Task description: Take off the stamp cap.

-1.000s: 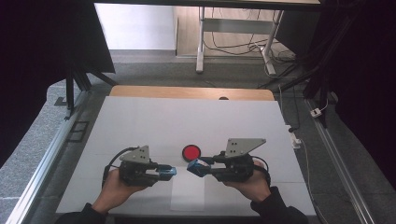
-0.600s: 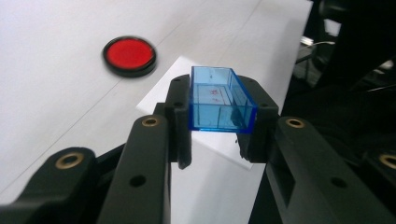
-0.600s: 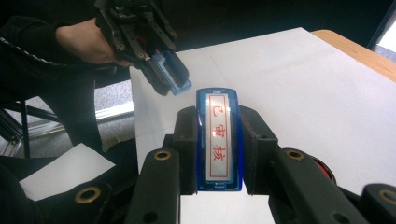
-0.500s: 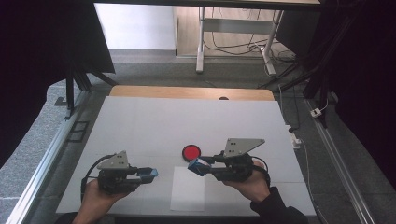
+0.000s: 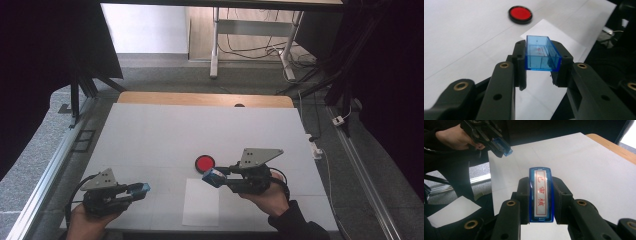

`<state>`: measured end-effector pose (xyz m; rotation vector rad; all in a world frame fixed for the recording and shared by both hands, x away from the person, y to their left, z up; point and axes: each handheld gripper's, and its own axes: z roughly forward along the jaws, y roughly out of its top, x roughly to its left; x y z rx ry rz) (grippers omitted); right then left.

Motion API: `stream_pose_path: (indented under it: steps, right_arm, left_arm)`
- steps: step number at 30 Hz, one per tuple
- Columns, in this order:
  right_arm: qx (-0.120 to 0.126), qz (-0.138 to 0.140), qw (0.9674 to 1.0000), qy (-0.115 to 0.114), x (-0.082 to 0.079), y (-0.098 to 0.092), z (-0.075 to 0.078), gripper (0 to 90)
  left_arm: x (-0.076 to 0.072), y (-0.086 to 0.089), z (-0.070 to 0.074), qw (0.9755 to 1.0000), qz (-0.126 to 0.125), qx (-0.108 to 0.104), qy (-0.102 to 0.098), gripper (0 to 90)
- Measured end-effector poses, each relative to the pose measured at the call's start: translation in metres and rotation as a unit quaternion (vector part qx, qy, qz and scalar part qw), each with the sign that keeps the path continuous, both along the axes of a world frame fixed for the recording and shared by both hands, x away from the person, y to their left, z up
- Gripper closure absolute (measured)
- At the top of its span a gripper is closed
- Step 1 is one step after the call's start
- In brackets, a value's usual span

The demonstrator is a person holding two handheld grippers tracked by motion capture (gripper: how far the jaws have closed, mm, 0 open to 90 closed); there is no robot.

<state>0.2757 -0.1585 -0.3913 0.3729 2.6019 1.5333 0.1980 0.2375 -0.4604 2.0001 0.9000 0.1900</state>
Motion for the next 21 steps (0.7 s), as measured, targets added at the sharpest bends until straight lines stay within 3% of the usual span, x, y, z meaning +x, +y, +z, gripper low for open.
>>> stream_pose_path:
  steps: [4,21]
  right_arm:
    - [0.000,-0.004,1.0000,0.000,0.001,0.000,-0.001,70.7]
    - [-0.001,-0.024,0.9997,0.004,0.005,0.000,-0.006,70.7]
  left_arm:
    - [-0.005,0.009,-0.003,0.9997,0.017,-0.009,0.011,68.3]
    - [-0.017,0.023,-0.013,0.9975,0.060,0.031,0.021,68.0]
